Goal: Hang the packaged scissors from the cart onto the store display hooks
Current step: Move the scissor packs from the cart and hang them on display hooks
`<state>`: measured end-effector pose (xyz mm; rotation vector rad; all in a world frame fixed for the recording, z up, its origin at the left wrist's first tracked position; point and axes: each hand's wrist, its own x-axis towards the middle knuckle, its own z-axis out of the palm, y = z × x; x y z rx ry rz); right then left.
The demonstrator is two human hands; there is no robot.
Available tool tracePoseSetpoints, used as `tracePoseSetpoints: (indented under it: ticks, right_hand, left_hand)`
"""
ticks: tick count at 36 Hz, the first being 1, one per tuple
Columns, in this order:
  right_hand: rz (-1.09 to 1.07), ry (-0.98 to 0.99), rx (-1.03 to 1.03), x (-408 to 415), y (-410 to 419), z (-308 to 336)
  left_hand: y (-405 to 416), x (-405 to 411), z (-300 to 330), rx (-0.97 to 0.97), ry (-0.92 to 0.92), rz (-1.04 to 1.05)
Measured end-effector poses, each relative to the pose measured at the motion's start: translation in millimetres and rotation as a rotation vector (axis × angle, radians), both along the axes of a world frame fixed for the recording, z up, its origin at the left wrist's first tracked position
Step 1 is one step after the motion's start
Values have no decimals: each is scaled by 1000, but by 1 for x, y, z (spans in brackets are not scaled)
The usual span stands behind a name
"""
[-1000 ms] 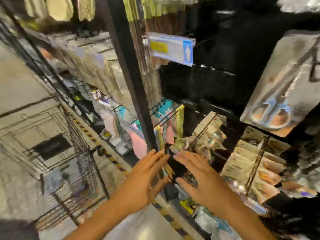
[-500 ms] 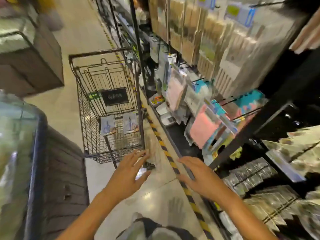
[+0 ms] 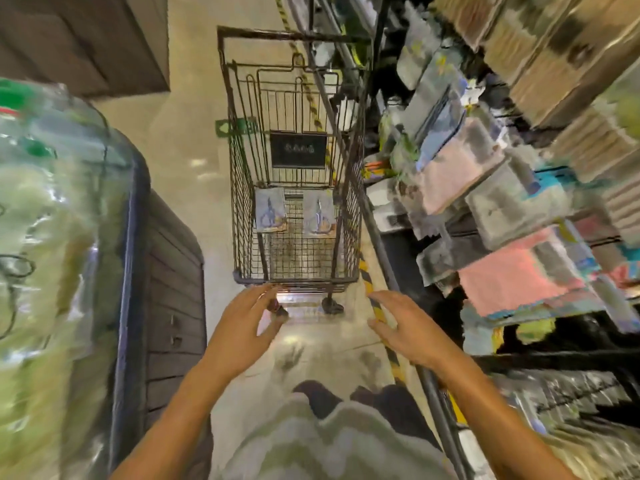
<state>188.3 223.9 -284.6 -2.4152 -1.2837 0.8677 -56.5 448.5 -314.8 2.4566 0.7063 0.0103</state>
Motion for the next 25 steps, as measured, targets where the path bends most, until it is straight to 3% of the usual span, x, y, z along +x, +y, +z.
tracePoseSetpoints:
  ticks: [25]
  right_hand:
    - [164,237,-116,200,161,-62]
  left_hand:
    - [89,173,-23,-122,273,175]
